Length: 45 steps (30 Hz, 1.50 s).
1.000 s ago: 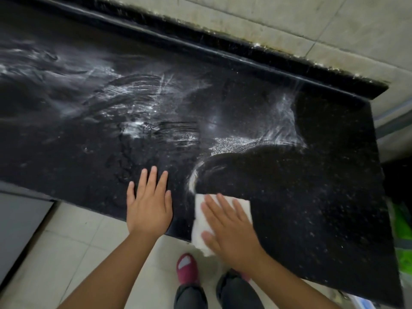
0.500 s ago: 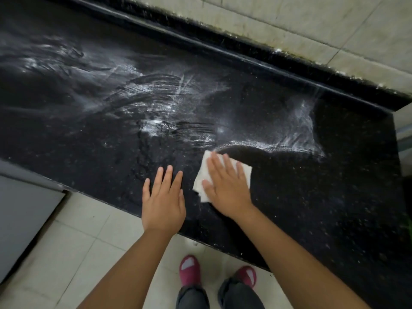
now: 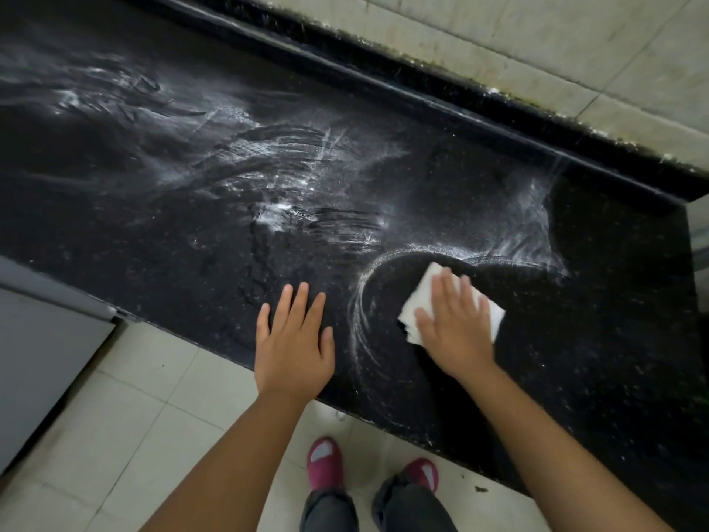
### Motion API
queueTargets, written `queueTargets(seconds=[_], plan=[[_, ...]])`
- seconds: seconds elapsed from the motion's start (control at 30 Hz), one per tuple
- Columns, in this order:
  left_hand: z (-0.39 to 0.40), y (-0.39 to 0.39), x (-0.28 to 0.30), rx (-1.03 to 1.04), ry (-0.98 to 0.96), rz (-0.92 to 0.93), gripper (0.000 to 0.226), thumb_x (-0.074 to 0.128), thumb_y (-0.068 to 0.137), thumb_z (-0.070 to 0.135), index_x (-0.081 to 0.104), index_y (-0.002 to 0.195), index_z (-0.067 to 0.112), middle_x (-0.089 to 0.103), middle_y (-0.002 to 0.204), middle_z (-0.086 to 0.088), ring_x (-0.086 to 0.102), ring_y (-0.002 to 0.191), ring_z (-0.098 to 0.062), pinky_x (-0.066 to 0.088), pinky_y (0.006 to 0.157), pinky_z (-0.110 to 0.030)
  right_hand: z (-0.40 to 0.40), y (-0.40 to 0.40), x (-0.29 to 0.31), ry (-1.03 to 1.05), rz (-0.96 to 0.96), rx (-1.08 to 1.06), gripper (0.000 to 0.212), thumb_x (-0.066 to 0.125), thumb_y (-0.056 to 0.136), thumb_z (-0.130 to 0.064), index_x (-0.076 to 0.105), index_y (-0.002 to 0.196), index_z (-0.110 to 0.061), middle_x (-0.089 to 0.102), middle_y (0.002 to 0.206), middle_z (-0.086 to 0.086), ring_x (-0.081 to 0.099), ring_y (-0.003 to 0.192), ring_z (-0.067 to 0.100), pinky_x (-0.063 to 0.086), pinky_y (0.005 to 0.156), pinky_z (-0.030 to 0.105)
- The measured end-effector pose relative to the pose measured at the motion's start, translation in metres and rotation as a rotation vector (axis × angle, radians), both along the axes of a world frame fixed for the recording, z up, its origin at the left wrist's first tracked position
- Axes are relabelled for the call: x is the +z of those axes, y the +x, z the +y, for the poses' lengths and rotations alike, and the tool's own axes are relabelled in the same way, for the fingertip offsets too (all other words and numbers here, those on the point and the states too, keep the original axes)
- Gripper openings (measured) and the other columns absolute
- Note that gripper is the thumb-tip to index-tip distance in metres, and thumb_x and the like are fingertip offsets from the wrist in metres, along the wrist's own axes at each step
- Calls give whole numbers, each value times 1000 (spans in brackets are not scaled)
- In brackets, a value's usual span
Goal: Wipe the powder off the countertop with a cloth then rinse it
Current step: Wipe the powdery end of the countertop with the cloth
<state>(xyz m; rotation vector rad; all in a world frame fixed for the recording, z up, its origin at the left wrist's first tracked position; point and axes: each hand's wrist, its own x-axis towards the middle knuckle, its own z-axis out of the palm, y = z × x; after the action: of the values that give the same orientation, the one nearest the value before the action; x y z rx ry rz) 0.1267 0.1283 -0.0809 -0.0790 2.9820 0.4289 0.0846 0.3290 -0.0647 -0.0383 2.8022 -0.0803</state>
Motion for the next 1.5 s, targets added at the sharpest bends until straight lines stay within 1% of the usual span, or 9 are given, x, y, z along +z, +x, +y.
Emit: queueTargets(seconds=[0.13,0.27,0.37,0.6,0.73,0.93,1.3,1.4,1.5], plan=[[1,-1,0,15,-7,17,65,16,84,40,49,132,12,40,143,-10,31,136,-27,16,109,-45,-54,10,-6,-75,33,266,81,-17,75,-54,-6,147,-19,-20,148,-3,-20,140,18,-14,111,36],[0,0,0,19,-3,5,64,17,84,39,50,131,12,42,142,-10,32,135,-28,19,108,-48,-31,67,-10,-82,19,478,58,3,98,-45,29,141,-18,36,148,1,24,136,22,11,110,40],[1,-1,1,11,-20,38,55,26,85,35,58,122,9,52,132,-14,45,126,-32,30,101,-52,21,91,-8,-55,31,583,57,6,98,-48,7,149,-23,13,154,-1,5,143,17,7,111,37],[0,0,-5,5,-18,85,52,28,85,32,59,121,9,55,129,-14,47,124,-33,30,100,-51,24,11,-2,9,13,56,76,-4,84,-55,3,149,-16,-3,157,0,-6,144,22,-3,114,38],[0,2,-8,30,9,87,55,24,86,32,56,124,9,50,134,-13,41,129,-31,20,106,-45,-54,-19,0,-46,-42,207,59,9,98,-45,-8,148,-18,-15,156,-1,-17,143,21,-11,114,39],[-2,1,-5,13,-1,60,57,22,86,33,55,126,8,48,136,-13,39,130,-31,24,105,-49,-21,53,-9,-54,69,395,59,2,98,-42,40,135,-16,48,140,2,35,133,23,18,107,38],[7,-2,2,47,10,19,53,26,89,29,42,136,11,32,148,-10,20,140,-27,7,113,-45,117,41,3,36,72,-371,88,-7,75,-56,9,148,-11,5,157,4,2,144,26,4,114,44],[9,0,5,37,-28,5,59,22,86,31,40,138,11,30,149,-10,18,141,-26,6,113,-45,55,22,1,-12,38,-229,78,0,80,-46,5,149,-10,-1,157,5,-2,144,28,2,114,45],[10,0,10,34,-52,-27,56,21,89,30,36,140,11,26,150,-10,16,141,-26,6,113,-45,4,57,-6,-23,152,31,71,17,82,-44,42,137,-7,40,145,10,36,134,33,15,108,44]])
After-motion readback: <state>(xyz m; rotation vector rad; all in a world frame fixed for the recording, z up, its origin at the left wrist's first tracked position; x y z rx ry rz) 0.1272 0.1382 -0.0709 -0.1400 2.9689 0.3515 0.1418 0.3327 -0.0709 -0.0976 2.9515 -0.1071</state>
